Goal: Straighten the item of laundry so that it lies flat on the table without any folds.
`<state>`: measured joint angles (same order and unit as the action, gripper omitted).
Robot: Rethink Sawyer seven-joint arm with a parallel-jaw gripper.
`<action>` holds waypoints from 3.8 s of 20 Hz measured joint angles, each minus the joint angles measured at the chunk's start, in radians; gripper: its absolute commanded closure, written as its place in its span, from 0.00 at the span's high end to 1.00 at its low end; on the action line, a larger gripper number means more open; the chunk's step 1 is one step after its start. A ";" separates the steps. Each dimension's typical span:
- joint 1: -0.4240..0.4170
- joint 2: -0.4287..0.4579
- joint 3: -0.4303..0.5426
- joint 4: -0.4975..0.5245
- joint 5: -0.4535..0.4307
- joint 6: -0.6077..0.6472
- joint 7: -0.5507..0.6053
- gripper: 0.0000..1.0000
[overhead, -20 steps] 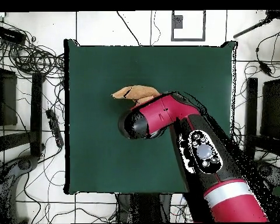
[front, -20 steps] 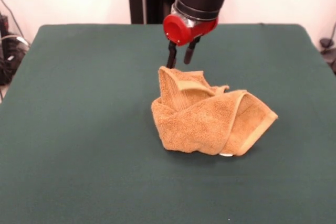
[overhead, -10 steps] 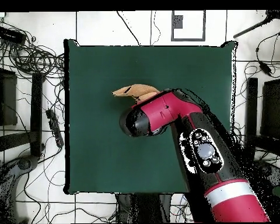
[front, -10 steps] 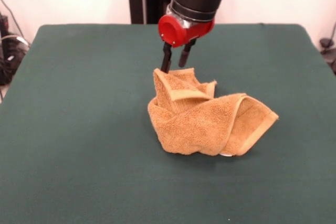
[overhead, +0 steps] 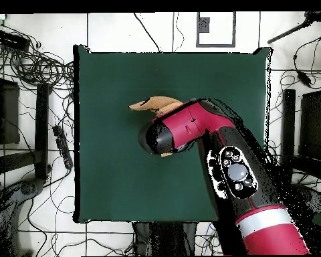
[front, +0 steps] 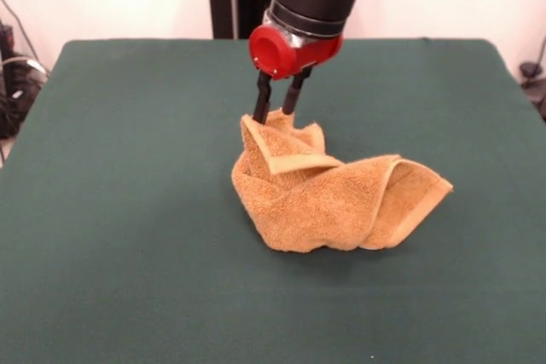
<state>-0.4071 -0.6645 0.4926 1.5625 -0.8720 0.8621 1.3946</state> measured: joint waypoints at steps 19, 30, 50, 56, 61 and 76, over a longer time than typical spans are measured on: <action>-0.069 -0.250 0.000 0.140 0.044 0.000 0.000 1.00; -0.053 -0.210 0.000 0.150 0.044 -0.050 0.000 1.00; -0.144 0.005 0.005 0.024 0.061 -0.146 0.000 1.00; -0.162 0.007 0.015 0.019 0.088 -0.146 0.000 1.00; -0.188 0.030 0.036 0.018 0.136 -0.146 0.000 1.00; -0.241 0.050 0.130 0.023 0.206 -0.146 0.000 1.00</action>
<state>-0.6477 -0.6149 0.6227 1.5854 -0.6661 0.7164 1.3946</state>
